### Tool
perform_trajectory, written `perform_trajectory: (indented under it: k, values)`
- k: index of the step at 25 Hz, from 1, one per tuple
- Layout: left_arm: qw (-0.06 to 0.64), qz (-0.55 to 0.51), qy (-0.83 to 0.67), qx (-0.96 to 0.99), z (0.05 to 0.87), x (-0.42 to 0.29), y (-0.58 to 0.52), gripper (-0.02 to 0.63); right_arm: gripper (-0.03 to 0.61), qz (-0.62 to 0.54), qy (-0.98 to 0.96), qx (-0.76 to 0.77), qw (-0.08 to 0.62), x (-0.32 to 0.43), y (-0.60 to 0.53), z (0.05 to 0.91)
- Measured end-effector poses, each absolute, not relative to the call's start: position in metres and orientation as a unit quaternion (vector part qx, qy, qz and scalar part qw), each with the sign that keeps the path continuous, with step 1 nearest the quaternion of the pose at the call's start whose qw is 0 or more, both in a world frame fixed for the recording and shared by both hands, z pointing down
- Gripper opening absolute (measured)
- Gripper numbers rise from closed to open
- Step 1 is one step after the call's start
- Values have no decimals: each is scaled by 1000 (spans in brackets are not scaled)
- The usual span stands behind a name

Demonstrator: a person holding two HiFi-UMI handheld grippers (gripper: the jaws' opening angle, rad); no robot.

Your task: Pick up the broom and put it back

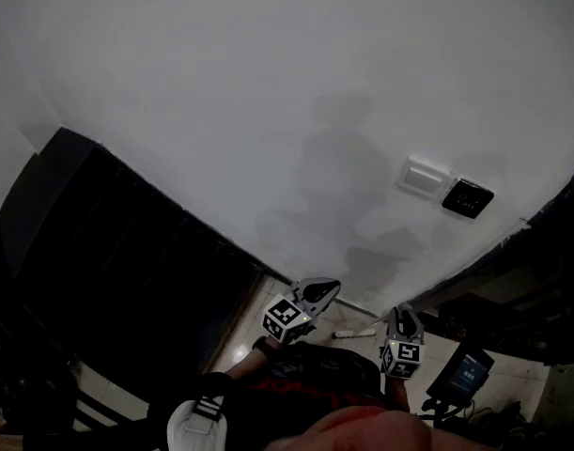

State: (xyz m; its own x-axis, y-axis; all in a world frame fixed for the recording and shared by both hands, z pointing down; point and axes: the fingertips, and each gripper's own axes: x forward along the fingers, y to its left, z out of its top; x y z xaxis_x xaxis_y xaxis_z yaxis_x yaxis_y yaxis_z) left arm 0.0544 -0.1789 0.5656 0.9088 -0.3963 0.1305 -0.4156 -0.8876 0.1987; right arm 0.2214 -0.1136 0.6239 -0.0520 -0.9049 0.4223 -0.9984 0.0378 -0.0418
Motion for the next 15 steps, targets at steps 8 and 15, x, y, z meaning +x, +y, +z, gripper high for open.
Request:
perform_trajectory:
  k: [8,15]
  values:
    - [114,43,-211,970,565,45,-175,3,91,178,-696,683,133,218,-106,626]
    - [118,20,-197,973,558,44,-166,5,91,177,-698,683,124,212,-102,624]
